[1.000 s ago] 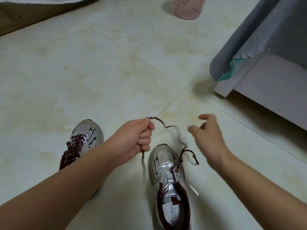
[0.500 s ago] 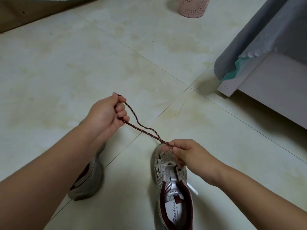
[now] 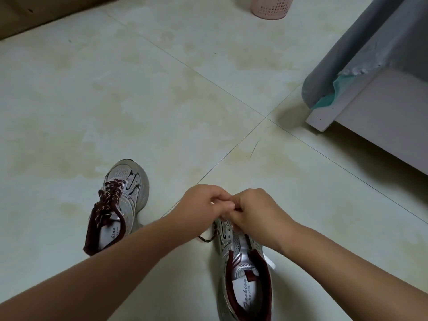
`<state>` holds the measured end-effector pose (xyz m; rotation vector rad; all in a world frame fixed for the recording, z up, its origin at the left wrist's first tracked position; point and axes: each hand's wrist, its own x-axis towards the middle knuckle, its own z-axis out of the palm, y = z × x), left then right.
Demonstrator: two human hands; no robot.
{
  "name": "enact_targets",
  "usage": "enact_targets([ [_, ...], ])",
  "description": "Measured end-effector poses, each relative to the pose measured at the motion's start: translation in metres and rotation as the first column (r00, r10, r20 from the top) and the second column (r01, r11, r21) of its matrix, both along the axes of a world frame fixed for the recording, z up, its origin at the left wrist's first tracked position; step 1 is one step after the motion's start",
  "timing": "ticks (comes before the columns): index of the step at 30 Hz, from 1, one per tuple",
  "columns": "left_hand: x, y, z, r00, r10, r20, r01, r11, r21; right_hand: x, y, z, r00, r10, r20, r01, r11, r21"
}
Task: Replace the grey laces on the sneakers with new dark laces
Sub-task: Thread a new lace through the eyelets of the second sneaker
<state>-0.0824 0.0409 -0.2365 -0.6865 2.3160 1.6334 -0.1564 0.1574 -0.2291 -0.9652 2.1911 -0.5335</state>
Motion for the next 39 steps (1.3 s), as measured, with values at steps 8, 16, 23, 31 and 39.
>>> enact_targets([
  [8,0.003,-0.004,-0.021,0.988,-0.085,0.129,0.096,0.993,-0.074,0.003,0.015,-0.023,0.996,-0.079,-0.043,0.08,0.997,0.014],
  [16,0.01,0.011,-0.05,0.934,-0.248,0.255,0.347,0.794,-0.499,0.014,0.033,-0.06,0.992,-0.105,-0.073,0.113,0.985,0.13],
  [23,0.005,0.015,-0.05,0.891,-0.34,0.301,0.453,0.7,-0.551,0.02,0.036,-0.068,0.979,-0.202,-0.011,0.202,0.978,0.049],
  [31,-0.008,0.024,-0.053,0.866,-0.336,0.37,0.496,0.669,-0.554,0.027,0.034,-0.077,0.957,-0.291,-0.011,0.291,0.957,0.001],
  [39,-0.005,0.013,-0.066,0.948,-0.214,0.234,0.266,0.938,-0.22,0.035,0.031,-0.08,0.943,-0.322,-0.087,0.321,0.947,-0.026],
])
